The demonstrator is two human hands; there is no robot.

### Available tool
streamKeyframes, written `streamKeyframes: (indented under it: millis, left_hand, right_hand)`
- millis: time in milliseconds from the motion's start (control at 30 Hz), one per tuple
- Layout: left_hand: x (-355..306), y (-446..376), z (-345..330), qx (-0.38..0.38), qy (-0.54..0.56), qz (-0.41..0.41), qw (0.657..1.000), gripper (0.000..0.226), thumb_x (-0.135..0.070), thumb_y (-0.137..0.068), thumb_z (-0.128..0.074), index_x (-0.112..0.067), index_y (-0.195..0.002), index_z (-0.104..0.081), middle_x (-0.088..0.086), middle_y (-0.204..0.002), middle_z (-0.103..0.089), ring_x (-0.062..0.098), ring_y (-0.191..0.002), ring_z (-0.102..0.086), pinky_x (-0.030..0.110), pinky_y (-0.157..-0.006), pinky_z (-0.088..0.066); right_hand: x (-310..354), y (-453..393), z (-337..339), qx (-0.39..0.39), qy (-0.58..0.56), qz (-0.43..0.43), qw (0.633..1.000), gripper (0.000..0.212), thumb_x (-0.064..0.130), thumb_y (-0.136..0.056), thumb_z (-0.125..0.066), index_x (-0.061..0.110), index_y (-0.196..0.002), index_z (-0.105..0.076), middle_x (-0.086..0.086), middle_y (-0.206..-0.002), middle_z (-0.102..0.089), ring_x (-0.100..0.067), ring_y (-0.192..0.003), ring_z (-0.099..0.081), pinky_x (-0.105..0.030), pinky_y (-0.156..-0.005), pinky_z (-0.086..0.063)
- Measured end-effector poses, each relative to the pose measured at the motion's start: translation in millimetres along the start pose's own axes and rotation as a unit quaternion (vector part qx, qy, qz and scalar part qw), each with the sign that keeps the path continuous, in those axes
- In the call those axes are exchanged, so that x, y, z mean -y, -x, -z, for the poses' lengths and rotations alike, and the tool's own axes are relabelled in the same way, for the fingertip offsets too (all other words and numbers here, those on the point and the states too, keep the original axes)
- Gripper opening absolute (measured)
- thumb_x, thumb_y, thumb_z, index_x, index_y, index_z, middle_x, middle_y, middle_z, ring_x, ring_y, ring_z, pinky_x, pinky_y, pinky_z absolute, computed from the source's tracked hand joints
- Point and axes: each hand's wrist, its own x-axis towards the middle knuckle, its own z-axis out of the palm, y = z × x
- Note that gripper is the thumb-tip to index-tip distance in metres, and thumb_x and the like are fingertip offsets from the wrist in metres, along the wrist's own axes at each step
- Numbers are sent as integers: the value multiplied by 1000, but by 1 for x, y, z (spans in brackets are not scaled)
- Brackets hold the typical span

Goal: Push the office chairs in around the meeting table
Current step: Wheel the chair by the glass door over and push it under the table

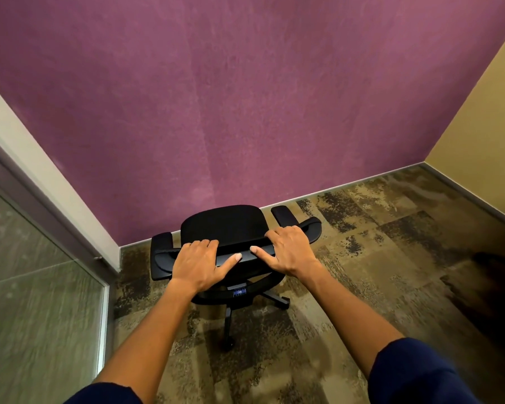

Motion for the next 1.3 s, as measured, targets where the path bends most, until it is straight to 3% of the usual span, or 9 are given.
streamKeyframes:
  millis: [233,500,633,933,1100,1300]
  left_hand:
    - [-24,29,5,-5,-5,-13,1000,106,-86,-83,0,-11,-127,-61,8,-112,-70,25,-102,-65,40,-88,-49]
    - [-38,76,17,-18,-2,-51,999,107,-88,-79,7,-15,-114,-63,4,-101,-68,23,-92,-63,38,-81,-48]
    - [-34,113,21,-16,1,-91,996,100,-87,-81,3,-15,-108,-63,4,-98,-67,24,-90,-62,39,-78,-47]
    - [-27,191,22,-13,13,-149,989,98,-88,-81,0,-16,-109,-62,4,-98,-67,24,-91,-61,39,-80,-46]
    - [-48,219,33,-24,11,-160,987,90,-87,-83,-7,-18,-105,-61,3,-97,-66,24,-90,-61,39,-80,-45]
    - [-79,255,33,-28,26,-153,988,96,-87,-82,-1,-18,-109,-61,2,-100,-67,23,-92,-61,38,-80,-46]
  right_hand:
    - [-3,39,2,-2,3,-4,1000,101,83,-87,7,17,-96,-68,-3,-78,-63,-22,-72,-56,-43,-74,-44]
    - [16,102,19,-15,-8,-37,999,89,82,-92,-4,18,-93,-66,-2,-72,-58,-24,-68,-55,-43,-69,-43]
    - [46,148,28,-47,-12,-57,997,80,78,-95,-12,16,-84,-62,3,-66,-45,-24,-62,-52,-39,-62,-37]
    - [110,234,41,-12,26,-119,992,87,81,-92,-4,18,-91,-64,-3,-71,-57,-24,-65,-53,-42,-66,-44]
    - [113,272,52,-9,28,-142,989,87,82,-91,-3,20,-90,-63,-1,-72,-56,-22,-66,-51,-42,-68,-43]
    - [107,319,62,-31,15,-140,989,85,82,-92,-6,18,-85,-61,0,-68,-51,-21,-62,-48,-42,-67,-43]
